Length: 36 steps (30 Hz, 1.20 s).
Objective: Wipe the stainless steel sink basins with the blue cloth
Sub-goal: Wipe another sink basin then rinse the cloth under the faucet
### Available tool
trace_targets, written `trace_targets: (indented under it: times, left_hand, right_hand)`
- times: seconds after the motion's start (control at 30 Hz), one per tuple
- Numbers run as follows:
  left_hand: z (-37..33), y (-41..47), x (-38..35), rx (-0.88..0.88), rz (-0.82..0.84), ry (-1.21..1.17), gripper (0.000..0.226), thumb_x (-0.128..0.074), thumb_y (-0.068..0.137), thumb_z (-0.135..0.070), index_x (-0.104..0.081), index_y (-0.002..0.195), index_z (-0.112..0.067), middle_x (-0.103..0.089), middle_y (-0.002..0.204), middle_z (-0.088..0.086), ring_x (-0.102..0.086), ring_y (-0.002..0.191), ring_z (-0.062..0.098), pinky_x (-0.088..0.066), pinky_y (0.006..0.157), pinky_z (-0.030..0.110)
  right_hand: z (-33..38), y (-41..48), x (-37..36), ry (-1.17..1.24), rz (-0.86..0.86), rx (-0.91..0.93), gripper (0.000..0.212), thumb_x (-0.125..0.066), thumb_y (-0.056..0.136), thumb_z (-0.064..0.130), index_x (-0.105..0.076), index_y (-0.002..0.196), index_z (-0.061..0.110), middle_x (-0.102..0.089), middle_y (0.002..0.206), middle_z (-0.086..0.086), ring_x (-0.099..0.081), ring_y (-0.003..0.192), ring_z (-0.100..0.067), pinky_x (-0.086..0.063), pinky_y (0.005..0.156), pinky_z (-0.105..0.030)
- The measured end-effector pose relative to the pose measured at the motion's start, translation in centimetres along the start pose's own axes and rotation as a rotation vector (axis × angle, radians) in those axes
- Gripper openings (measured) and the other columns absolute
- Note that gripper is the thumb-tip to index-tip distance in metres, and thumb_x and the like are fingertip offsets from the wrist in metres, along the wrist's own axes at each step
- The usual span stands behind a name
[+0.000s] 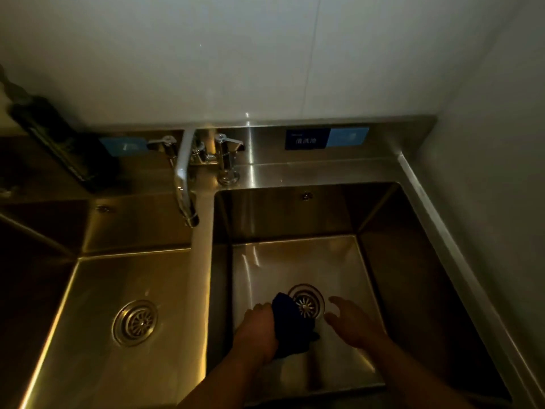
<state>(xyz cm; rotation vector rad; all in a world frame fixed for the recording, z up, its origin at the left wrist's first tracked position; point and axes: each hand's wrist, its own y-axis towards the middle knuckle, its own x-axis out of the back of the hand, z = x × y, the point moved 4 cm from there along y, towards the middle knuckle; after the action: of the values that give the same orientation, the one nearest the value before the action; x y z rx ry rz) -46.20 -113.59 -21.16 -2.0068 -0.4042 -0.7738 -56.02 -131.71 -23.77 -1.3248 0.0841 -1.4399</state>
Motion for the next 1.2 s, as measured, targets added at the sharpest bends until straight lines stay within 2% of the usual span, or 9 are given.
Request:
trace_targets:
  times: [0.1, 0.17, 0.27, 0.4, 0.5, 0.57, 0.63, 0.97, 1.2]
  left_hand:
    - [0.4, -2.9, 2.4, -0.036, -0.161, 0.091, 0.036, -0.061, 0.088, -0.024, -0.049, 0.121, -0.013, -0.046, 0.128, 0.008, -0.048, 0.117, 0.021, -0.046, 0.096, 0.03]
    - [0.7, -4.7, 3.4, -0.008, -0.253, 0.179, 0.049, -0.068, 0.082, -0.032, -0.047, 0.123, -0.017, -0.039, 0.13, 0.006, -0.04, 0.121, 0.022, -0.043, 0.096, 0.034]
    - [0.3, -7.0, 4.7, -0.033, -0.355, 0.35, 0.069, -0.075, 0.07, -0.044, -0.045, 0.128, -0.023, -0.031, 0.14, 0.007, -0.024, 0.133, 0.027, -0.024, 0.104, 0.044]
    - [-0.1, -9.8, 6.1, -0.093, -0.389, 0.226, 0.053, -0.071, 0.076, -0.037, -0.043, 0.12, -0.025, -0.054, 0.124, -0.001, -0.045, 0.124, 0.02, -0.012, 0.111, 0.044]
    - [-0.5, -12.7, 7.7, -0.122, -0.476, 0.033, 0.048, -0.074, 0.076, -0.026, -0.044, 0.113, -0.025, -0.059, 0.113, -0.004, -0.055, 0.112, 0.016, -0.028, 0.111, 0.039]
    - [-0.8, -14.8, 9.2, -0.135, -0.542, -0.13, 0.043, -0.07, 0.079, -0.017, -0.043, 0.111, -0.021, -0.06, 0.111, 0.001, -0.06, 0.106, 0.019, -0.048, 0.098, 0.039]
    - [-0.7, -17.0, 11.1, -0.139, -0.583, -0.214, 0.042, -0.068, 0.079, -0.011, -0.04, 0.11, -0.021, -0.06, 0.111, 0.004, -0.061, 0.101, 0.021, -0.055, 0.086, 0.039]
    - [8.7, -26.0, 17.0, 0.013, -0.578, -0.165, 0.045, -0.073, 0.074, -0.023, -0.042, 0.105, -0.021, -0.057, 0.104, 0.001, -0.058, 0.095, 0.02, -0.05, 0.09, 0.042]
    - [18.7, -29.4, 19.9, 0.012, -0.589, -0.095, 0.03, -0.057, 0.087, -0.02, -0.046, 0.115, -0.013, -0.058, 0.114, 0.011, -0.056, 0.107, 0.03, -0.045, 0.094, 0.045]
  right_hand:
    - [2.4, -2.8, 0.2, 0.041, -0.038, 0.016, 0.058, -0.048, 0.101, 0.03, -0.026, 0.15, 0.011, -0.034, 0.152, -0.012, -0.039, 0.136, -0.023, -0.031, 0.103, -0.021]
    - [3.9, -4.3, 0.5, 0.066, -0.082, 0.041, 0.056, -0.05, 0.1, 0.028, -0.03, 0.149, 0.009, -0.037, 0.15, -0.012, -0.041, 0.134, -0.023, -0.032, 0.102, -0.021]
    - [6.0, -6.1, 1.1, 0.089, -0.161, 0.079, 0.051, -0.051, 0.099, 0.025, -0.036, 0.145, 0.01, -0.042, 0.145, -0.014, -0.044, 0.13, -0.024, -0.034, 0.102, -0.023]
    - [8.5, -8.3, 2.4, 0.047, -0.236, 0.108, 0.053, -0.051, 0.098, 0.028, -0.036, 0.147, 0.017, -0.038, 0.147, -0.012, -0.041, 0.131, -0.026, -0.039, 0.105, -0.034]
    - [10.7, -10.2, 3.5, 0.0, -0.269, 0.148, 0.055, -0.052, 0.095, 0.028, -0.036, 0.146, 0.016, -0.042, 0.144, -0.013, -0.044, 0.129, -0.028, -0.042, 0.103, -0.038]
    - [12.0, -11.8, 4.1, -0.04, -0.279, 0.173, 0.054, -0.05, 0.096, 0.027, -0.035, 0.147, 0.015, -0.042, 0.145, -0.013, -0.043, 0.131, -0.029, -0.04, 0.105, -0.039]
    - [13.5, -13.4, 4.6, -0.063, -0.294, 0.215, 0.053, -0.05, 0.096, 0.026, -0.036, 0.146, 0.014, -0.042, 0.146, -0.013, -0.041, 0.133, -0.03, -0.038, 0.107, -0.039]
    - [24.0, -20.6, 1.9, -0.099, -0.295, 0.375, 0.052, -0.054, 0.094, 0.027, -0.04, 0.143, 0.018, -0.043, 0.14, -0.014, -0.044, 0.127, -0.033, -0.041, 0.104, -0.042]
    - [30.8, -22.7, -3.9, -0.07, -0.28, 0.336, 0.05, -0.056, 0.09, 0.026, -0.046, 0.139, 0.017, -0.049, 0.137, -0.015, -0.048, 0.125, -0.034, -0.044, 0.102, -0.043]
